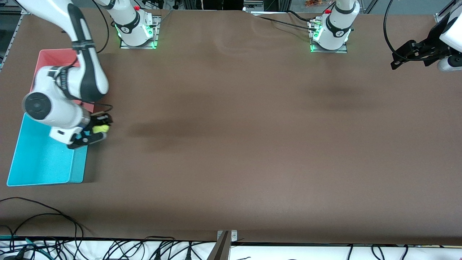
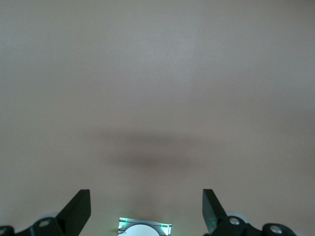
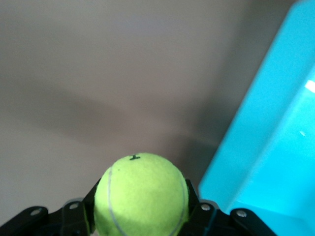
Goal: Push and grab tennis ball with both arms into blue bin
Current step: 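Carry the tennis ball with the right gripper over the blue bin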
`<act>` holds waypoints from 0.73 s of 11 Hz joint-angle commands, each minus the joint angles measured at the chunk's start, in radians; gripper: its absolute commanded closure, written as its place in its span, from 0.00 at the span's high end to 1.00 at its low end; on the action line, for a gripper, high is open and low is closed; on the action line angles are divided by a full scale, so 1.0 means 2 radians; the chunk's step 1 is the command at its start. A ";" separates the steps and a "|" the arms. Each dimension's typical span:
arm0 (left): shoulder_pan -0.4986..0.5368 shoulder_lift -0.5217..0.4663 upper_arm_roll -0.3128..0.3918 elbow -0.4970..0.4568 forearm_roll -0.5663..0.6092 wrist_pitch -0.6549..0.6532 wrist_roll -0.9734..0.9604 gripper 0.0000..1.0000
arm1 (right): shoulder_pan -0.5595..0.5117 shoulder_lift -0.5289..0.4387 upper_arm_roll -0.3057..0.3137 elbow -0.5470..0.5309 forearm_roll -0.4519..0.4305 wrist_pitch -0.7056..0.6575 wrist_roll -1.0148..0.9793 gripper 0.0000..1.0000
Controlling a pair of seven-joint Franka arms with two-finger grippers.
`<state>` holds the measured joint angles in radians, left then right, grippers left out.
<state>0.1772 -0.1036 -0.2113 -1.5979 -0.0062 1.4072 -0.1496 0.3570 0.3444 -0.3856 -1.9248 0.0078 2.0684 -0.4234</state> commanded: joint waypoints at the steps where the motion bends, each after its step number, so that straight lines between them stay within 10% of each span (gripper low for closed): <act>1: -0.007 0.017 0.005 0.033 0.009 -0.022 -0.003 1.00 | -0.045 -0.004 -0.023 -0.007 0.031 -0.036 -0.125 0.29; 3: -0.078 0.023 0.083 0.042 0.004 -0.029 -0.003 1.00 | -0.076 -0.002 -0.023 -0.006 0.037 -0.039 -0.170 0.29; 8: -0.086 0.030 0.086 0.050 -0.001 -0.041 -0.003 1.00 | -0.140 0.056 -0.020 0.040 0.078 -0.037 -0.277 0.29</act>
<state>0.0208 -0.0689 -0.0461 -1.5470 -0.0062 1.3633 -0.1495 0.1214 0.3670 -0.4380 -1.9107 0.0693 2.0050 -0.8712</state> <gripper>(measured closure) 0.000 0.348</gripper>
